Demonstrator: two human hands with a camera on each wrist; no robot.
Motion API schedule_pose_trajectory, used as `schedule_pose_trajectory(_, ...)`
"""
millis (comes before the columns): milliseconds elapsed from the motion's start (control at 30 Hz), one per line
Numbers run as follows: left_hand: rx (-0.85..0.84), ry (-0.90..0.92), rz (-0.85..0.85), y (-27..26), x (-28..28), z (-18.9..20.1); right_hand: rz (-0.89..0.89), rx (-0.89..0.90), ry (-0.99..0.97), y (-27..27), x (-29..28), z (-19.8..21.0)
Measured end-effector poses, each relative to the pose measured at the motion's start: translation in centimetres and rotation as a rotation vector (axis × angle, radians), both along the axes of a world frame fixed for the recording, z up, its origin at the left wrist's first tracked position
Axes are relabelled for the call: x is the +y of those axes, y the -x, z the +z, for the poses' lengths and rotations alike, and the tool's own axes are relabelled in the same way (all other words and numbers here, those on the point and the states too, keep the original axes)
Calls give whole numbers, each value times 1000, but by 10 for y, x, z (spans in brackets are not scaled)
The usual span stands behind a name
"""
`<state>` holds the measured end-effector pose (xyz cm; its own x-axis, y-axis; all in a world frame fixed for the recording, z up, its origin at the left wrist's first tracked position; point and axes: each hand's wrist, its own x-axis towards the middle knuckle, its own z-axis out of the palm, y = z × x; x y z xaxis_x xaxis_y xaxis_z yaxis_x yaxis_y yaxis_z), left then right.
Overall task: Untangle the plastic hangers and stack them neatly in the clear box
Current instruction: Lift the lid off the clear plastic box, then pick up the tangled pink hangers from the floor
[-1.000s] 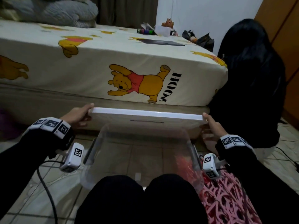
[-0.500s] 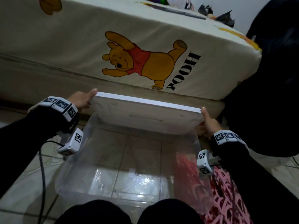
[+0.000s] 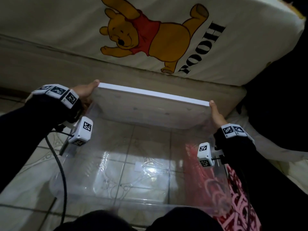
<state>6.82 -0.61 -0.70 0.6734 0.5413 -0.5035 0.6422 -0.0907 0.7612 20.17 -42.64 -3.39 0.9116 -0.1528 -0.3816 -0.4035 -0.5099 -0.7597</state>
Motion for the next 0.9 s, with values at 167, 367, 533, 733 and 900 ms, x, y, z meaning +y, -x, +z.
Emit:
schedule_pose_trajectory(167,-37,-7,13,-4,0,1,-4,-15,-60,-5,5,-4)
schedule_pose_trajectory(367,-26,-21,-23,0,5,-2,56,-36,-25,1,4,-1)
schedule_pose_trajectory(533,21,-425,-253,5,15,30,214,-153,231,31,-16,17)
schedule_pose_trajectory(733,-69,-347,-486,3,-28,110,221,-263,286,82,-70,50)
schedule_pose_trajectory(900,-223,-342,-675,-3,-127,185,140,-290,410,131,-136,85)
